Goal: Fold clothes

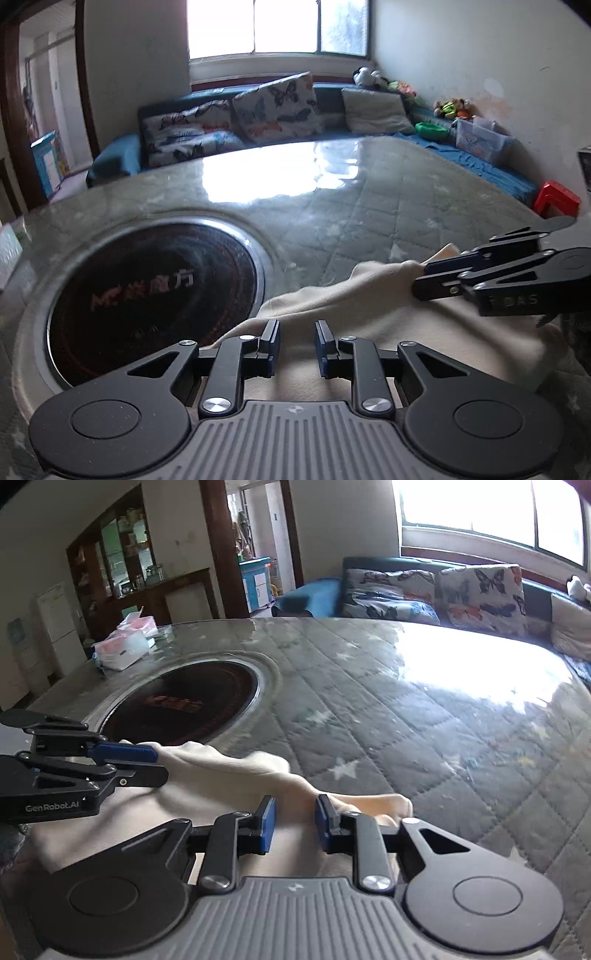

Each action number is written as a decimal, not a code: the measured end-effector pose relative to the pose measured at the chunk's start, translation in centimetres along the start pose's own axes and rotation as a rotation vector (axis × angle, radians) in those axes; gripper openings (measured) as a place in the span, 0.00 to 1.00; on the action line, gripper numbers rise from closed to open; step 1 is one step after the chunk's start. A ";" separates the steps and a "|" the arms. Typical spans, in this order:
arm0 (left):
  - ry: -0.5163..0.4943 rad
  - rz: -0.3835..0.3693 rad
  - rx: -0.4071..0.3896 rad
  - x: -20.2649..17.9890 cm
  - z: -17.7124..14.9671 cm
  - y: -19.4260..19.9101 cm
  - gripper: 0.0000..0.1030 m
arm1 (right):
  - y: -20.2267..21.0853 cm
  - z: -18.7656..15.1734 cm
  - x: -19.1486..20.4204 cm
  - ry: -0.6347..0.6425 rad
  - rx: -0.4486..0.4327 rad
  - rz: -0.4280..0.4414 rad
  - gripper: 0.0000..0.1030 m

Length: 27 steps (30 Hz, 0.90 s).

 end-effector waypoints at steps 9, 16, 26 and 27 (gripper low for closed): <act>0.009 0.011 -0.007 0.0 -0.4 0.0 0.22 | 2.0 -0.6 -0.6 0.003 -0.023 -0.040 0.20; 0.019 0.010 -0.029 -0.3 -0.1 1.5 0.23 | 3.1 -0.4 -0.9 -0.003 -0.052 -0.057 0.21; -0.049 -0.104 -0.109 -4.8 -2.4 6.7 0.23 | 7.3 -2.6 4.2 0.199 -0.082 -0.022 0.27; -0.053 -0.108 -0.113 -5.1 -2.7 6.8 0.23 | 7.5 -2.9 4.7 0.217 -0.087 -0.019 0.28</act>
Point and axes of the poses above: each gripper's, at about its wrist camera, not at the fingertips, and y roughly against the way its jaws point, x to its left, z to its top, the point moved 1 cm from there along -y, roughly the way its jaws point, and after that the axes turned 9 degrees about -x, right-handed, at the moved point
